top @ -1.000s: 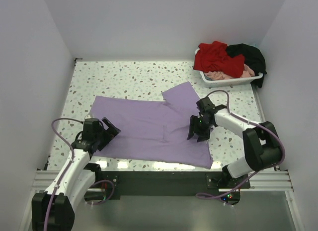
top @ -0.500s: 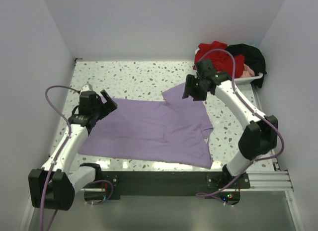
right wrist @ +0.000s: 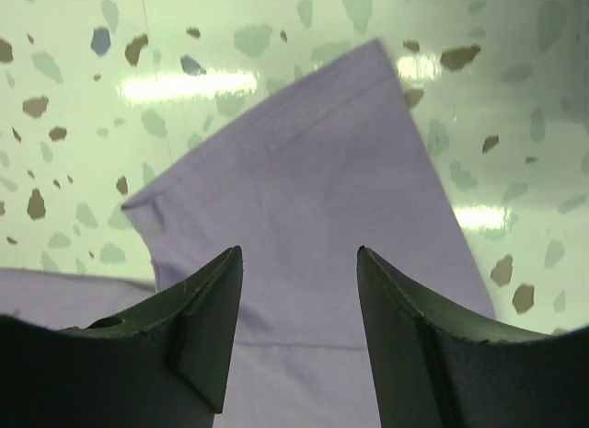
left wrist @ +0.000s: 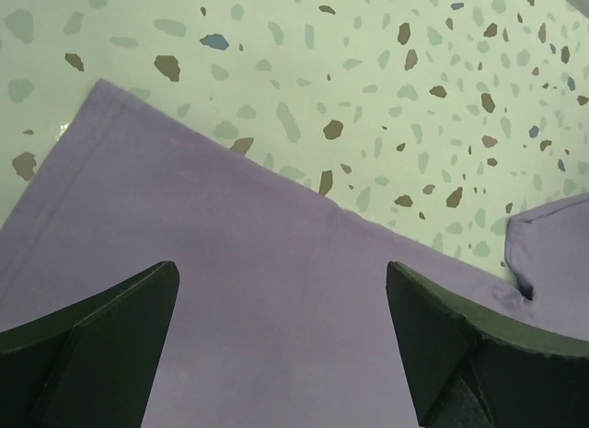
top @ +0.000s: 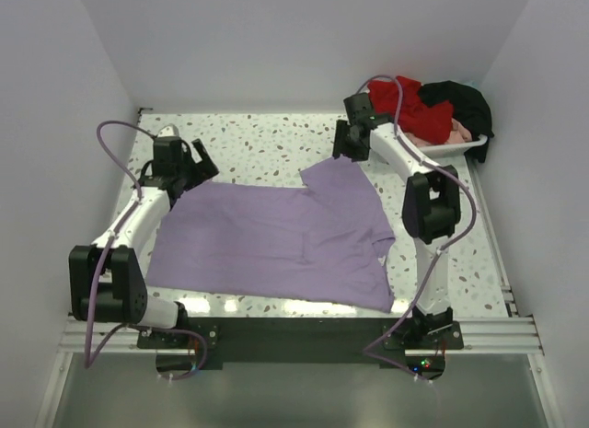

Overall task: Fold and stack the t-shirts
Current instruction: Fold the tshirt

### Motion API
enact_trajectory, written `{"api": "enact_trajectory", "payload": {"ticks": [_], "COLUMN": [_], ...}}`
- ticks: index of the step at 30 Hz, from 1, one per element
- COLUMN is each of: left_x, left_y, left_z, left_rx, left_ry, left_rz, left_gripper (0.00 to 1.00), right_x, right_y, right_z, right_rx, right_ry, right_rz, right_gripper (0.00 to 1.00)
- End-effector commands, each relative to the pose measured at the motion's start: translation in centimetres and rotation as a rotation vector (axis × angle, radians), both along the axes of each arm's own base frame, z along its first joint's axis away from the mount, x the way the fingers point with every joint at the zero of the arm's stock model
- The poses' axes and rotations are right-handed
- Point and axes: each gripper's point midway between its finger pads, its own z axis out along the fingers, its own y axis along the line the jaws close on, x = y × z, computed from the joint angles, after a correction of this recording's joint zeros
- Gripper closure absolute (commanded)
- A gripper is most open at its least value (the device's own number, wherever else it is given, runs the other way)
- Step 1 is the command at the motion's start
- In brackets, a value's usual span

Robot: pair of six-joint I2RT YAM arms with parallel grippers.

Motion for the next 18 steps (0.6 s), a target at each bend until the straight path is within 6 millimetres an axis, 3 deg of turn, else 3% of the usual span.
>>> {"api": "enact_trajectory", "payload": {"ticks": [1, 7, 11, 16, 18], "left_x": [2.5, 3.1, 3.2, 3.7, 4.0], "left_y": [1.2, 1.9, 2.0, 2.0, 3.1], "left_z": [2.1, 0.5, -0.5, -0.8, -1.3], "left_rx": [0.043, 0.056, 0.056, 0.055, 0.056], "left_ry": [-0.070, -0.026, 0.000, 0.009, 0.022], "left_rz": [-0.009, 0.000, 0.005, 0.006, 0.033], "left_gripper": [0.00, 0.00, 0.00, 0.00, 0.00], "right_x": [4.7, 7.2, 7.8, 8.4, 8.6], "right_y": [0.1, -0.9, -2.0, -2.7, -2.8], "right_z": [1.6, -0.3, -2.4, -3.6, -3.9], "right_rx": [-0.018, -0.075, -0.114, -0.112, -0.110], "right_ry": [-0.138, -0.164, -0.146, -0.139, -0.144], "right_rz": [0.001, -0.039, -0.054, -0.069, -0.071], "right_gripper": [0.43, 0.43, 0.43, 0.44, 0.43]}}
